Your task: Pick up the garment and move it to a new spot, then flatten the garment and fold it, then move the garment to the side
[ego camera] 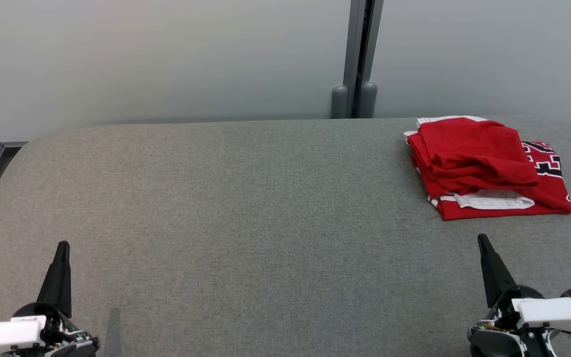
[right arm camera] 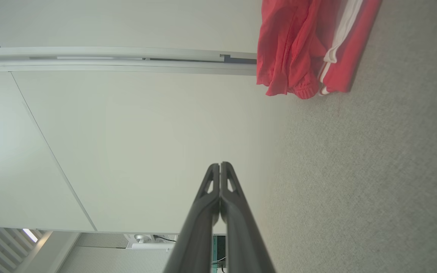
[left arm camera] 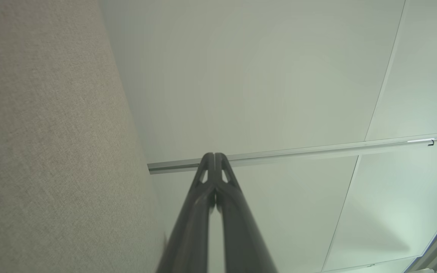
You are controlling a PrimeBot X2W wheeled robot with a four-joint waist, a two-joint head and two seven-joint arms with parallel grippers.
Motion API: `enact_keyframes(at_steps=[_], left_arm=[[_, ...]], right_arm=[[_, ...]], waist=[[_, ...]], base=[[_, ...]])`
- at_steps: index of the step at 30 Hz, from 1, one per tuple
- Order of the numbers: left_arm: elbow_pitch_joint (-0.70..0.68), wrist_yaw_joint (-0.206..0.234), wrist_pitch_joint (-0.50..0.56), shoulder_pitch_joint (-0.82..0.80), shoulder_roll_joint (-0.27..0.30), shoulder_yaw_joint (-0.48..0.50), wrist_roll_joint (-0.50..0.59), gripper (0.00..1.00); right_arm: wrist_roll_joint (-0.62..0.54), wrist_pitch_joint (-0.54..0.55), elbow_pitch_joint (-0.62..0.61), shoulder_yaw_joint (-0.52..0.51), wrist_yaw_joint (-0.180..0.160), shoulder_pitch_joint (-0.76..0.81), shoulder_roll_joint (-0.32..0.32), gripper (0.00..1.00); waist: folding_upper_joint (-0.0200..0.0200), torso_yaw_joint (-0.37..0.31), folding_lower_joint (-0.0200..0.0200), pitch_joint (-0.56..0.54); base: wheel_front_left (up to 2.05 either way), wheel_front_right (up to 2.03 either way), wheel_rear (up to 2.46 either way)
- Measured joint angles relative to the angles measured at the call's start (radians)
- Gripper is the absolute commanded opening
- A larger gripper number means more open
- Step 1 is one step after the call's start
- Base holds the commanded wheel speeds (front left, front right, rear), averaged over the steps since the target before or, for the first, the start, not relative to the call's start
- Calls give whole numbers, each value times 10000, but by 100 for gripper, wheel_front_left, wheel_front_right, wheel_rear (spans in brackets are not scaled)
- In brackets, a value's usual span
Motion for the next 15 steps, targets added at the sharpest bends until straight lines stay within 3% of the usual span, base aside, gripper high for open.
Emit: enact_keyframes(at_steps=[15], left_arm=[[0, 0, 0, -1, 0, 0, 0, 0]], right_arm=[[0, 12, -2, -4, 0, 0, 4, 0]], waist=[[0, 0, 0, 0]], base=[[0, 0, 0]])
